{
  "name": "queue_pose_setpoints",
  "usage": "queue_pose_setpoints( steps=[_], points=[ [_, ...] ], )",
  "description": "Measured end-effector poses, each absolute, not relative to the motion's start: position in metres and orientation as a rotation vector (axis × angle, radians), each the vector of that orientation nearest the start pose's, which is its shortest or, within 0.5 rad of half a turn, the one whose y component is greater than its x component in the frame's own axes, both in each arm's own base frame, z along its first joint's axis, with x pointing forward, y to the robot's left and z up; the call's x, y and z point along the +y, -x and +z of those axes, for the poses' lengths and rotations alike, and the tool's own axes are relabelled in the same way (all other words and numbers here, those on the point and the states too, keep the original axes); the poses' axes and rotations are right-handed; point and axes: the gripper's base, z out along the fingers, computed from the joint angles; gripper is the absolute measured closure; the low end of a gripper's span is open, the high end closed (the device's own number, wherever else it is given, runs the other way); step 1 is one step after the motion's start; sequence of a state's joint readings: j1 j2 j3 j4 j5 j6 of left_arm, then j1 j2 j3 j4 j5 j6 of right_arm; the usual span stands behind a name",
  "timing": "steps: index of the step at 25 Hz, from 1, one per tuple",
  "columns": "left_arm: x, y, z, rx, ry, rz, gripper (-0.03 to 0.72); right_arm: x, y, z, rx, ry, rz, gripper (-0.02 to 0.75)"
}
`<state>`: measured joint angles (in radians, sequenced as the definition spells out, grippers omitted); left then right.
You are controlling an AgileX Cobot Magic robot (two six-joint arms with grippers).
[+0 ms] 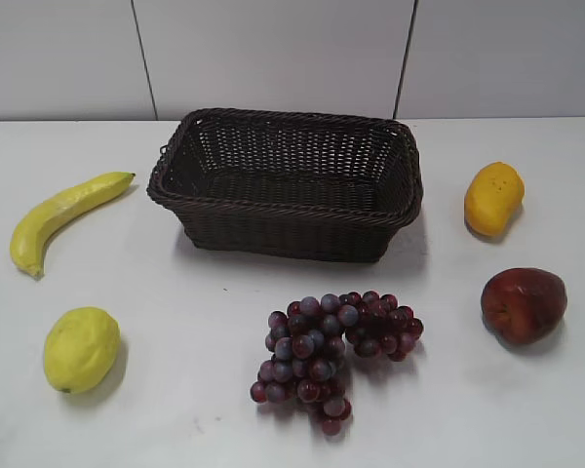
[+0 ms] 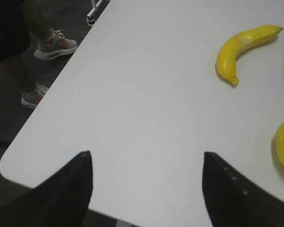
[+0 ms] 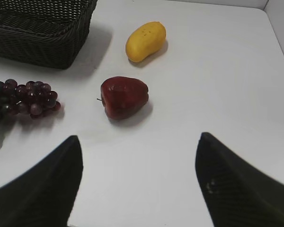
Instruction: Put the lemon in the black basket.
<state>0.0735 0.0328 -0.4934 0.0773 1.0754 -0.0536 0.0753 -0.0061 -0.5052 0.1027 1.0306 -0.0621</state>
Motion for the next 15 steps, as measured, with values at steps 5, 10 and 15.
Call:
queue_pose_setpoints(
  steps=[5,10,15],
  points=[
    [0.0062,0.0004,0.2745,2.093,0.136,0.105,0.148,0.0076,0.0061,0.2815,1.996,0.14,0.131,0.176],
    [0.0062,0.0004,0.2745,2.093,0.136,0.107,0.148,0.0076,0.0061,0.2815,1.996,0.14,0.131,0.176],
    [0.0062,0.0004,0.2745,2.093,0.136,0.107,0.148,0.0076,0.0061,0.2815,1.996,0.141,0.131,0.176]
  ],
)
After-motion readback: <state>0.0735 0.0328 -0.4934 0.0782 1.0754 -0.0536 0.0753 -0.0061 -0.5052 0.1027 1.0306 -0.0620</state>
